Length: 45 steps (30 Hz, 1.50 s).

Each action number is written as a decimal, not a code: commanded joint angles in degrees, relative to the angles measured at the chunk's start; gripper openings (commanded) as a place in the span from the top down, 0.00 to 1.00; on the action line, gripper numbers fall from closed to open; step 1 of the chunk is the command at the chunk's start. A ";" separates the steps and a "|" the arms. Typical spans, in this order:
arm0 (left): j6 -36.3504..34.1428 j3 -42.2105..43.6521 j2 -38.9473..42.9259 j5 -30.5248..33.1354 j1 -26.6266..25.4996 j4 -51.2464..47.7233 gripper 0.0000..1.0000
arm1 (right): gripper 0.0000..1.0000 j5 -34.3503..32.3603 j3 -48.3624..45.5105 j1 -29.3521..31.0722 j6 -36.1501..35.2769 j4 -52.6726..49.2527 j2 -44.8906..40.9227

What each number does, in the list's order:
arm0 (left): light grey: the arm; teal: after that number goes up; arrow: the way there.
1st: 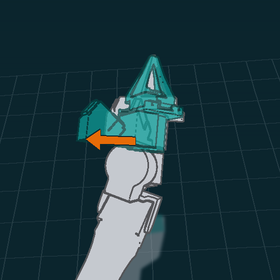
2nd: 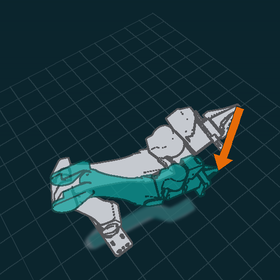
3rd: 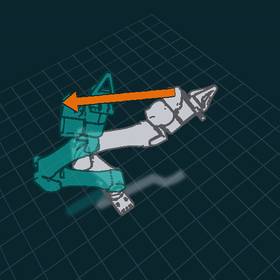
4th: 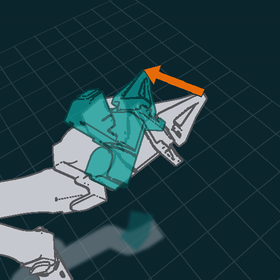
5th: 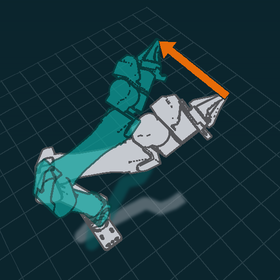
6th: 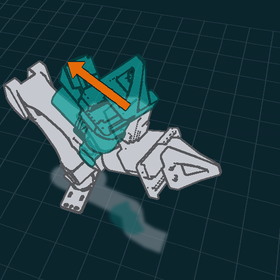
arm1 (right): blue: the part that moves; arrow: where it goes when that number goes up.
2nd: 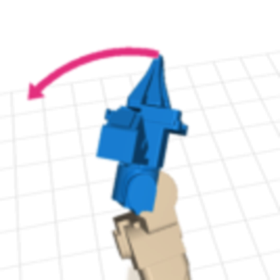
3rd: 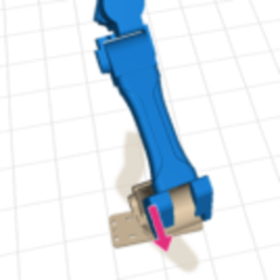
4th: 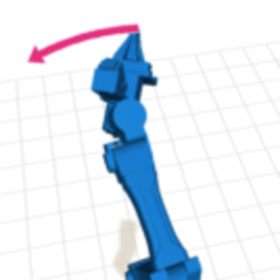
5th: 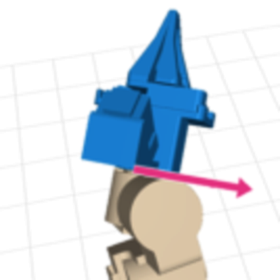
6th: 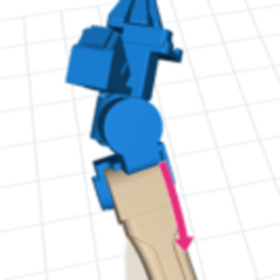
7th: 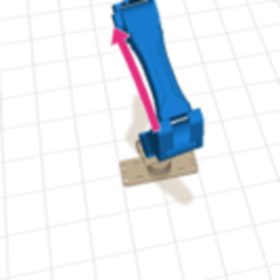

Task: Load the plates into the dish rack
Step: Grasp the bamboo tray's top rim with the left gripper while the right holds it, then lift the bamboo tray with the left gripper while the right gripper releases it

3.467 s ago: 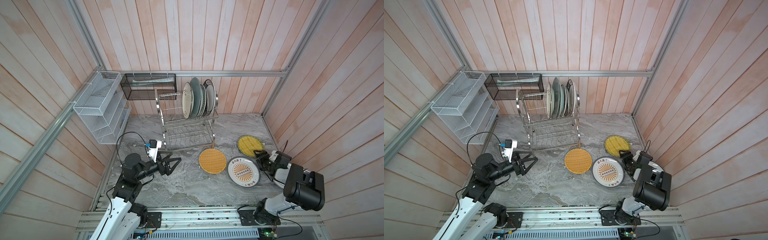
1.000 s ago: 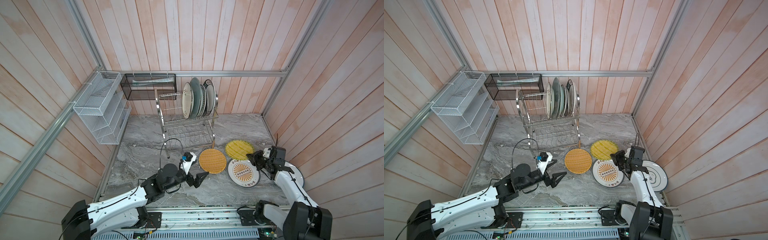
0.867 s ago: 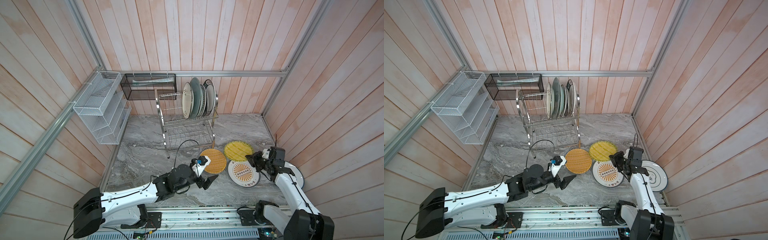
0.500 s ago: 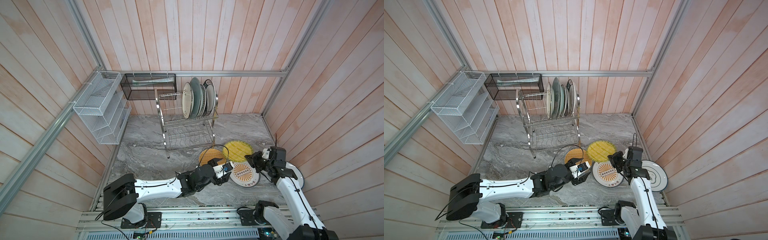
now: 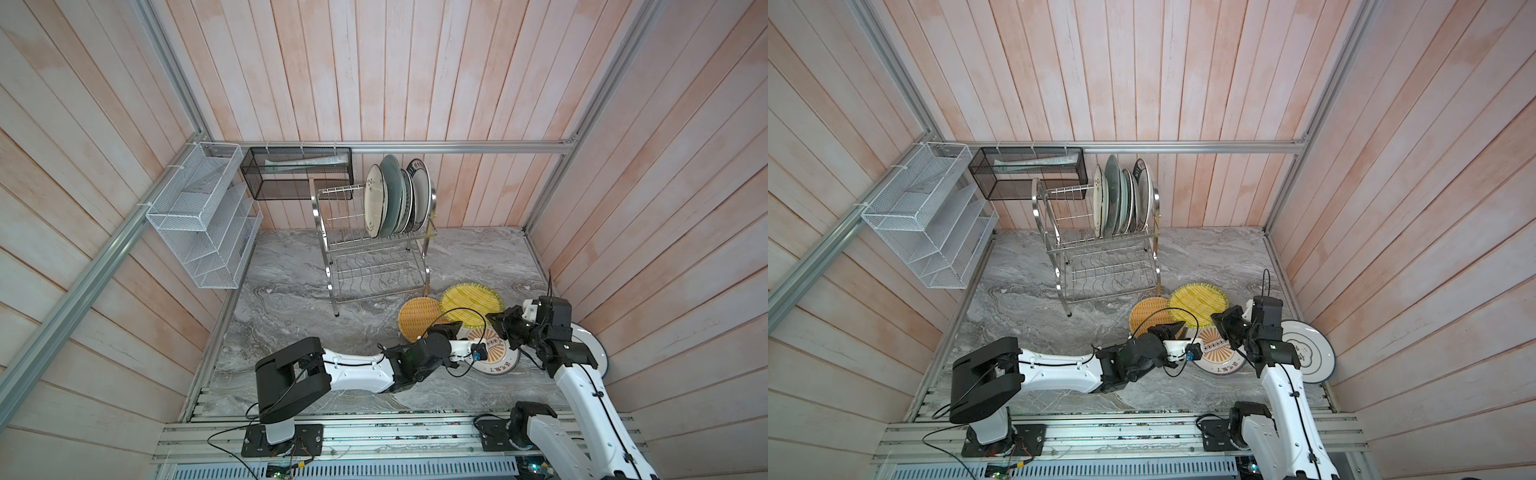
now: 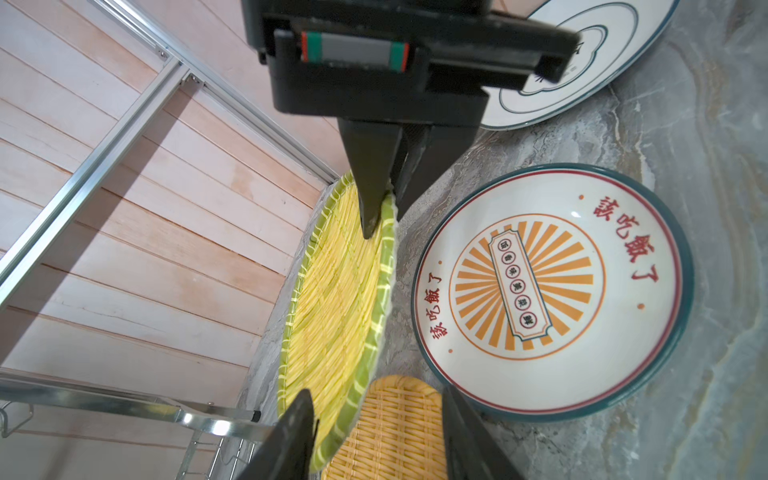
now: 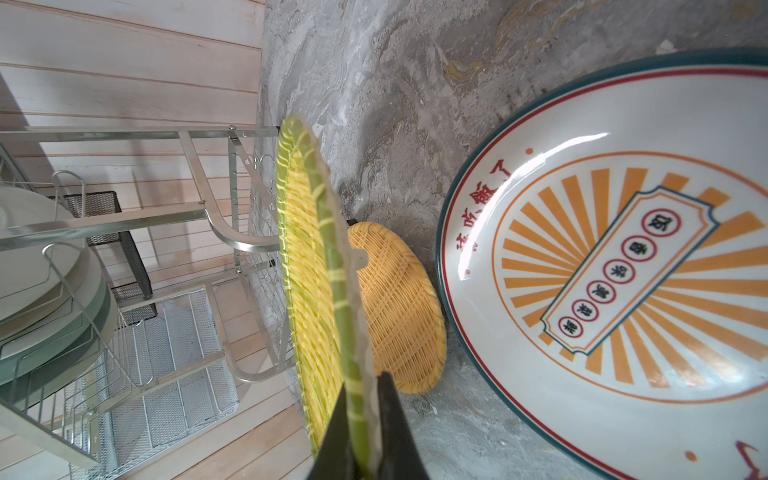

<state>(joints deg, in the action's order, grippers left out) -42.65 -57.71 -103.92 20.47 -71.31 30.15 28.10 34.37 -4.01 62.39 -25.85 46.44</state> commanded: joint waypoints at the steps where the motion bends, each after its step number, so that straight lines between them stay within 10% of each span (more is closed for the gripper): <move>1: -3.56 -2.68 -2.45 1.91 -0.06 3.80 0.54 | 1.00 0.08 2.47 0.52 0.54 -0.33 -1.13; 30: -0.53 -6.94 -4.22 0.84 0.51 -2.15 1.00 | 1.00 1.29 1.53 0.73 1.07 0.30 -3.78; 38: 1.13 -1.58 3.29 -0.42 -0.41 -3.05 1.00 | 0.40 0.77 3.53 0.68 0.67 4.89 -0.30; 45: 5.29 2.59 11.60 -1.50 -1.33 -7.00 1.00 | 0.20 -1.26 8.29 0.64 -2.85 8.91 4.98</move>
<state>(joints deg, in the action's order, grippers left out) -40.71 -56.21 -96.23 19.86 -71.94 22.72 28.29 39.90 -3.31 61.82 -20.08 50.37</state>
